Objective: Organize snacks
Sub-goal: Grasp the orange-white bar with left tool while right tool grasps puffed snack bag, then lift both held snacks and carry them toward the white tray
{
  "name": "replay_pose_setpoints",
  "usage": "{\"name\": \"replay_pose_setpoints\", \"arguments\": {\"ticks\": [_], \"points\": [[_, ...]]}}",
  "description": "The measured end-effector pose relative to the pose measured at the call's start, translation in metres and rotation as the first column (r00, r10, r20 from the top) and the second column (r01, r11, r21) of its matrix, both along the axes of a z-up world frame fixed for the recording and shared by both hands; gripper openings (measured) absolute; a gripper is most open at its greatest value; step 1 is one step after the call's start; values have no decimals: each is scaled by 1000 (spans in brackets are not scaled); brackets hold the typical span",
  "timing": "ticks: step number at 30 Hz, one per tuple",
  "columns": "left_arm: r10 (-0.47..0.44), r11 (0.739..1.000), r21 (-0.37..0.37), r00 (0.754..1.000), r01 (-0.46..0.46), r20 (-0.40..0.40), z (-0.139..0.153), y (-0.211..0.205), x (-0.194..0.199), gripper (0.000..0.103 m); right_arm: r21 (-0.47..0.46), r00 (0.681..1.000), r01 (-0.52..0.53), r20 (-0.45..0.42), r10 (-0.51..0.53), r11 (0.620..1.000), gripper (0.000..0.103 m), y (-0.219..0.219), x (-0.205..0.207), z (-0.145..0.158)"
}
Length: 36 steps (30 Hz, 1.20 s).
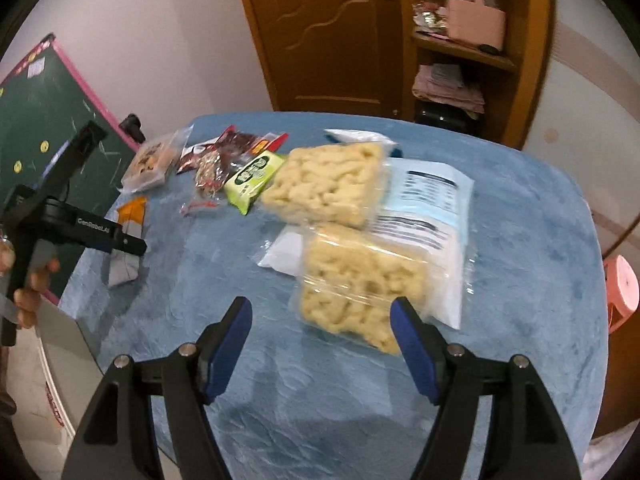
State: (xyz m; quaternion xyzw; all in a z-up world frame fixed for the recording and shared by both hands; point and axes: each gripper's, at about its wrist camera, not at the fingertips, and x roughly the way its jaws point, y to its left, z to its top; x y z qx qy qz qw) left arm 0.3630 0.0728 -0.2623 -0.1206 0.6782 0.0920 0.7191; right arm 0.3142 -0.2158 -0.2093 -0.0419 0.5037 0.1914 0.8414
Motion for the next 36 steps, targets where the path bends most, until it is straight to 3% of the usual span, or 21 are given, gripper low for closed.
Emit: {"name": "replay_pose_setpoints", "arguments": {"ticks": [6, 16, 18, 20, 22, 26, 31, 33, 36], "points": [[-7, 1000, -10, 1000, 7, 13, 3, 0, -4, 46, -2, 1000, -1, 19, 1, 1000, 74, 6, 6, 2], [-32, 999, 17, 999, 32, 4, 0, -2, -3, 47, -88, 988, 156, 5, -156, 984, 75, 1, 8, -5], [-34, 999, 17, 999, 34, 5, 2, -4, -4, 47, -98, 980, 199, 33, -197, 975, 79, 1, 9, -4], [-35, 999, 18, 999, 35, 4, 2, -5, -5, 47, -111, 973, 228, 56, -223, 967, 97, 1, 11, -4], [-38, 999, 19, 999, 38, 2, 2, -5, -3, 47, -118, 968, 249, 60, -244, 961, 101, -1, 13, -5], [-43, 999, 21, 999, 43, -1, 0, -6, -2, 47, -114, 964, 262, -20, -266, 958, 101, -9, 26, -21], [-48, 999, 27, 999, 48, -3, 0, -6, -1, 48, -82, 960, 272, -52, -277, 959, 101, -15, 32, -29], [-57, 998, 37, 998, 57, -2, 0, -8, 0, 48, -94, 961, 266, -49, -272, 959, 97, -15, 32, -28], [-71, 997, 44, 997, 71, 7, 3, -12, 0, 44, -103, 964, 254, -54, -260, 962, 78, -13, 29, -25]]}}
